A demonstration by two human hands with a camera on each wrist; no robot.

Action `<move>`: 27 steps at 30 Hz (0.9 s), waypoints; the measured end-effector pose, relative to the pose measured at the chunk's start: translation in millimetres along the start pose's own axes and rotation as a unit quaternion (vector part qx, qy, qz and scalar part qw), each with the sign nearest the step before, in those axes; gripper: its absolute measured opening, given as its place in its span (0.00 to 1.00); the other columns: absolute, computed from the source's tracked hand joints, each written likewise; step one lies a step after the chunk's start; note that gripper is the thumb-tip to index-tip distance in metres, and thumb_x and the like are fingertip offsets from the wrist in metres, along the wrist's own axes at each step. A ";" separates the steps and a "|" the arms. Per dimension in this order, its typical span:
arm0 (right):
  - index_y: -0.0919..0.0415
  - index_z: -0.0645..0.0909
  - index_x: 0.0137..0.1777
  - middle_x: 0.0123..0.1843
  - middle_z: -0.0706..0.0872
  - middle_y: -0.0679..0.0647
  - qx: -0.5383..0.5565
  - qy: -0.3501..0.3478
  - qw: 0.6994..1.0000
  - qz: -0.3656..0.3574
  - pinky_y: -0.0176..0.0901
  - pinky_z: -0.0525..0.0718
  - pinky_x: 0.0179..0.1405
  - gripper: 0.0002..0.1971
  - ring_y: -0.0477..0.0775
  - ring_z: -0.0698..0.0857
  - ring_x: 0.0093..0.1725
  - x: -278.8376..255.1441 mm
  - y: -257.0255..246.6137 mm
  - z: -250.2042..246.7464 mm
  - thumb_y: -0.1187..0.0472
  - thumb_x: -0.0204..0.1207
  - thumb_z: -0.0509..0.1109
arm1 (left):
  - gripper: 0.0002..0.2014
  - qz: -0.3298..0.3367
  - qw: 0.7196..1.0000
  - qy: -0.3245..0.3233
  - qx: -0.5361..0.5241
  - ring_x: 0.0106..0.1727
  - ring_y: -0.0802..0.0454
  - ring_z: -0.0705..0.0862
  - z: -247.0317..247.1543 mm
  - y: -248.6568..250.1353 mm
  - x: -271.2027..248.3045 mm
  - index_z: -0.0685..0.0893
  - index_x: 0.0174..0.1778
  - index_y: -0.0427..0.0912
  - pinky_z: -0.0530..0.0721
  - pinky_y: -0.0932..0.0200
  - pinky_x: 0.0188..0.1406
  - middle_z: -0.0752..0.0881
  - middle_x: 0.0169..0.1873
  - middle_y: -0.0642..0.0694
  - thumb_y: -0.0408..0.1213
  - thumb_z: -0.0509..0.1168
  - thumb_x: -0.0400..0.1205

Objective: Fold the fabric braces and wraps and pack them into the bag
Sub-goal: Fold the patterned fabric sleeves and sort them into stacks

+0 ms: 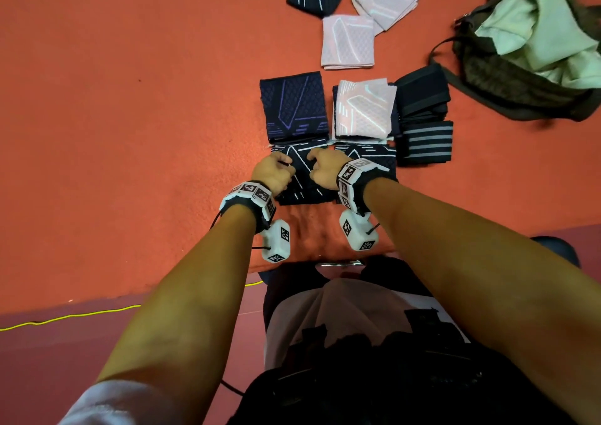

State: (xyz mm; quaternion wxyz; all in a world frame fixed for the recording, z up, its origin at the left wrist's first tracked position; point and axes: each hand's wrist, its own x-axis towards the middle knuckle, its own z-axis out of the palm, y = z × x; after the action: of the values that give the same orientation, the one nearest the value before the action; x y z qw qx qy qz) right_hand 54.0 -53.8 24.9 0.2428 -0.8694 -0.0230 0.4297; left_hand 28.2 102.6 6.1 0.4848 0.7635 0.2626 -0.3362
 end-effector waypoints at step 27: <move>0.59 0.79 0.70 0.66 0.84 0.60 0.029 0.106 0.993 0.048 0.41 0.76 0.52 0.19 0.63 0.82 0.63 41.4 35.4 -207.6 0.61 0.79 0.66 | 0.10 0.110 0.983 0.028 0.146 0.32 0.49 0.80 15.7 213.8 76.7 0.83 0.56 0.40 0.76 0.70 0.26 0.83 0.34 0.47 0.30 0.62 0.81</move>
State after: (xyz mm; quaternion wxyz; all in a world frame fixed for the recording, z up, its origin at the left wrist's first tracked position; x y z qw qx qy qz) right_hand 231.6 -158.3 85.3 0.2483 -0.9027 0.0578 0.3466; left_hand 228.3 10.1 63.0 0.3942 0.8594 0.1385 -0.2948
